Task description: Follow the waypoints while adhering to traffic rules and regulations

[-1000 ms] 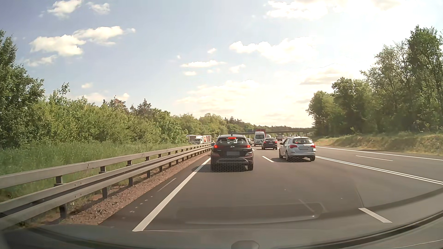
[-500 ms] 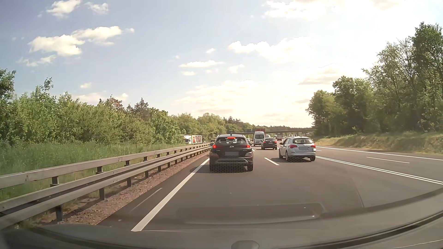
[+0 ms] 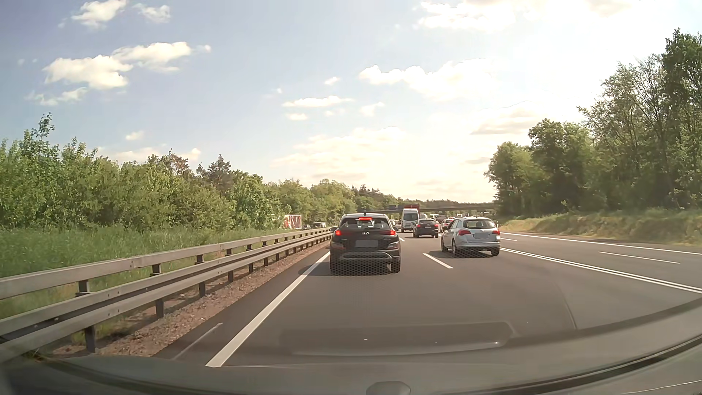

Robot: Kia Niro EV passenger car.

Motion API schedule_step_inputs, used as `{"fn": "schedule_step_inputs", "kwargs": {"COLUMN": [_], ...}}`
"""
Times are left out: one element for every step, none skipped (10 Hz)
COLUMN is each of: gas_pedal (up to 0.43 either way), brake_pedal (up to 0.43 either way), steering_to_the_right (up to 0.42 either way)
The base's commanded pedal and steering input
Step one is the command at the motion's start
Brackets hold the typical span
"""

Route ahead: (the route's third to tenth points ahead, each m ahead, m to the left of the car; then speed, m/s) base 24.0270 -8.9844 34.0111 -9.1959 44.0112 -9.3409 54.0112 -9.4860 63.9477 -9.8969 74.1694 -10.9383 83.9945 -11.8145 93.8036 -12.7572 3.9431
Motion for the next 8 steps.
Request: {"fn": "schedule_step_inputs", "kwargs": {"gas_pedal": [0.0, 0.008, 0.008, 0.008, 0.008, 0.008, 0.02, 0.02], "brake_pedal": [0.0, 0.0, 0.0, 0.0, 0.0, 0.0, 0.0, 0.0], "steering_to_the_right": [0.008, 0.007, 0.007, 0.006, 0.006, 0.006, 0.006, 0.005]}}
